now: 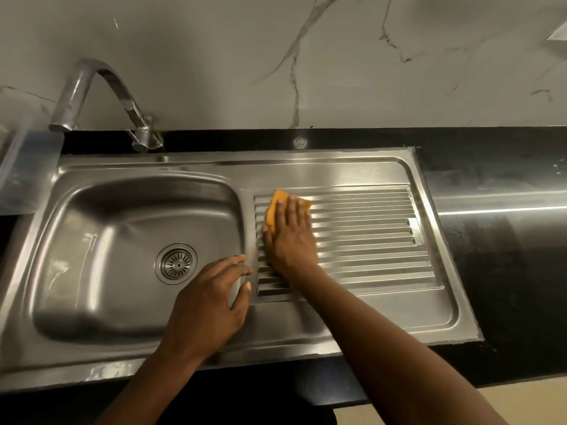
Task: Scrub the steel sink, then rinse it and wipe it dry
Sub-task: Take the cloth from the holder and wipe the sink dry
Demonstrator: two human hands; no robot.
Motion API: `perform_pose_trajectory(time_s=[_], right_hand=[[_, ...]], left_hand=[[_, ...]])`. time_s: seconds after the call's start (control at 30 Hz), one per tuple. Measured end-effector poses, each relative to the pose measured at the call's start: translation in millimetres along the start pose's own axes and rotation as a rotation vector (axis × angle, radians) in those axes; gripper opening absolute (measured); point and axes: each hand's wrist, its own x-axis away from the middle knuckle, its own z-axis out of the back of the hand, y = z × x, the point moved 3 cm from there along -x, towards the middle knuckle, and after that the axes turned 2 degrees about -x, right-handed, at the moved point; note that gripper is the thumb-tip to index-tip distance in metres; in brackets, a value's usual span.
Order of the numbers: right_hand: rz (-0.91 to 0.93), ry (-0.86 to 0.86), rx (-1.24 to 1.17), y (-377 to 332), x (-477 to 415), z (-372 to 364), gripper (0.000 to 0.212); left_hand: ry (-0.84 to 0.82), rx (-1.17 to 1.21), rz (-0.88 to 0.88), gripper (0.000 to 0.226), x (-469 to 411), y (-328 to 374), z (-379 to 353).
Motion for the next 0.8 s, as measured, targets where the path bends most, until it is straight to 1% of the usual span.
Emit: perform_pose_trajectory(time_s=[0.07, 0.13, 0.23, 0.3, 0.37, 0.43, 0.5, 0.57, 0.63, 0.7, 0.8], right_hand=[[0.091, -0.051, 0.017, -23, -1, -8, 0.072], [0.157, -0.081, -0.027, -29, -3, -4, 0.068], [0.274, -0.130, -0.205, -24, 1, 20, 0.056], [0.305, -0.155, -0.380, -16, 15, 35, 0.044], [0.246, -0.104, -0.605, 8, 30, 48, 0.031], [0.107, -0.003, -0.810, 48, 45, 59, 0.022], [-0.051, 0.126, -0.932, 95, 62, 73, 0.021], [-0.161, 0.259, -0.848, 139, 84, 93, 0.029], [-0.193, 0.306, -0.684, 178, 106, 107, 0.037], [-0.215, 0.268, -0.467, 214, 122, 104, 0.051], [-0.226, 0.102, -0.096, 243, 129, 70, 0.066]], left_hand=[[-0.002, -0.020, 0.014, 0.026, 2, -2, 1], [0.018, -0.031, 0.017, 0.025, 5, -3, 2], [0.040, -0.022, 0.007, 0.028, 6, 0, 1], [0.042, -0.005, 0.000, 0.031, 5, 4, -4], [0.056, 0.010, -0.001, 0.030, 4, 10, -9], [0.060, 0.023, -0.006, 0.030, 3, 14, -15], [0.044, 0.040, -0.023, 0.030, 3, 19, -21], [0.024, 0.052, -0.036, 0.029, 4, 24, -25], [0.000, 0.049, -0.041, 0.024, 6, 29, -29], [-0.031, 0.044, -0.038, 0.024, 7, 33, -32], [-0.051, 0.033, -0.043, 0.025, 8, 36, -32]])
